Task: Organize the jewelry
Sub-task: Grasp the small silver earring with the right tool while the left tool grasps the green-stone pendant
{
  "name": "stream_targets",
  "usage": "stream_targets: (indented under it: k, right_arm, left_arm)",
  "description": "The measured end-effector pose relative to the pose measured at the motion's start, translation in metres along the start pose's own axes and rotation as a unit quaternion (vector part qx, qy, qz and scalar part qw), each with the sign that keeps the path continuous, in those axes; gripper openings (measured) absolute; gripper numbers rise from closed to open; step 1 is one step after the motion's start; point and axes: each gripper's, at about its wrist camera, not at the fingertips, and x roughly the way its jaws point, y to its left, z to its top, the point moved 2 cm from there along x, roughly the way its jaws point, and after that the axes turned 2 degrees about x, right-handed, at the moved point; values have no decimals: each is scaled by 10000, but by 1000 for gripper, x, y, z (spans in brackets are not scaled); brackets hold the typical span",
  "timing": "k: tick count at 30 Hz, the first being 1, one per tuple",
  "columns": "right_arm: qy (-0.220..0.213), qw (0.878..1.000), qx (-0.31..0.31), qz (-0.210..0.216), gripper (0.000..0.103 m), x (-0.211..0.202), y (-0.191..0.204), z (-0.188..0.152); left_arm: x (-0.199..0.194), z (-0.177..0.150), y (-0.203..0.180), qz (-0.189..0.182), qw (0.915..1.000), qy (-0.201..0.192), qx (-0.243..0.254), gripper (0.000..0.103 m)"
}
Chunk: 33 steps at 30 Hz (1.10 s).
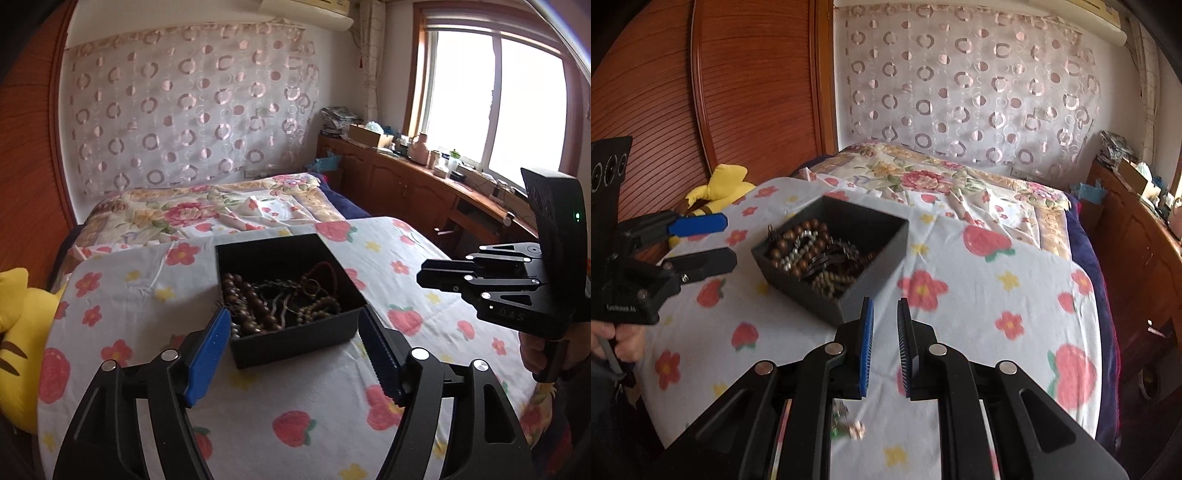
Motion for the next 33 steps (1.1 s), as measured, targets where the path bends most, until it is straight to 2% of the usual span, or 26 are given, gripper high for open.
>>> stream_targets:
  k: [1, 3, 13, 21, 23, 25, 33]
  right_arm:
    - [7, 10000, 16, 10, 27, -3, -2, -6]
    - [40, 10000, 41, 36, 31, -5, -3, -16]
    - [620, 9978, -12, 232, 31, 7, 6, -73]
    - [772, 9967, -70, 253, 31, 19, 17, -81]
    - [807, 9965, -26, 238, 27, 22, 17, -81]
    - [868, 9959, -31, 244, 14, 25, 17, -80]
    - [714, 9973, -47, 154, 12, 10, 10, -82]
  left_arm:
    - [0, -2, -2, -13, 10000, 9, 10, 71]
    - [-1, -7, -6, -69, 10000, 38, 10, 71]
    - [11, -38, -24, -258, 9988, 414, 98, 74]
    - [13, -46, -30, -317, 9983, 482, 113, 74]
    - [12, -45, -32, -325, 9983, 472, 128, 74]
    - [11, -44, -32, -337, 9983, 466, 131, 74]
    - [16, -48, -40, -472, 9967, 642, 181, 74]
